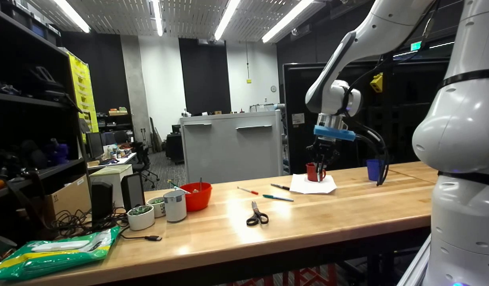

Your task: Move the left green marker to the right, then turn it to the right

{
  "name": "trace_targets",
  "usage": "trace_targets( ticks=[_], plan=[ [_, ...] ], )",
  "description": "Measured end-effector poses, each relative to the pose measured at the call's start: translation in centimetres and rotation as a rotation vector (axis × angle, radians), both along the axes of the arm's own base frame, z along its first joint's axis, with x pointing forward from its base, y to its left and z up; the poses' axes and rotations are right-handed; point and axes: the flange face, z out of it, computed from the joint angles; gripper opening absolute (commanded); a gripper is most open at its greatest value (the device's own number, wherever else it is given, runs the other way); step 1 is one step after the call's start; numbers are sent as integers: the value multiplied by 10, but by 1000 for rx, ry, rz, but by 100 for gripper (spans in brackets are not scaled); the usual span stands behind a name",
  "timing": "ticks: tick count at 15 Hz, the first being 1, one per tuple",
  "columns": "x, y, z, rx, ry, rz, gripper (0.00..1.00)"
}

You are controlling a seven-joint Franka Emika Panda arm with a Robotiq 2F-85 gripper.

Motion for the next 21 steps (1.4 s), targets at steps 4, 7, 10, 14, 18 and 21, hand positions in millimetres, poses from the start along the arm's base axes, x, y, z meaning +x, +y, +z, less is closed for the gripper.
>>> trace_targets(
  ticks=[4,7,10,14,18,21],
  plan=[
    [-12,-30,-10,2,11,-23,3],
    [-23,-46,-20,11,31,-60,3],
    [-35,-62,-29,20,51,-104,3],
    [-57,-85,-42,42,64,-162,3],
    [-79,-103,-54,79,56,-207,3],
    [-93,-114,-65,111,40,-232,3]
  ],
)
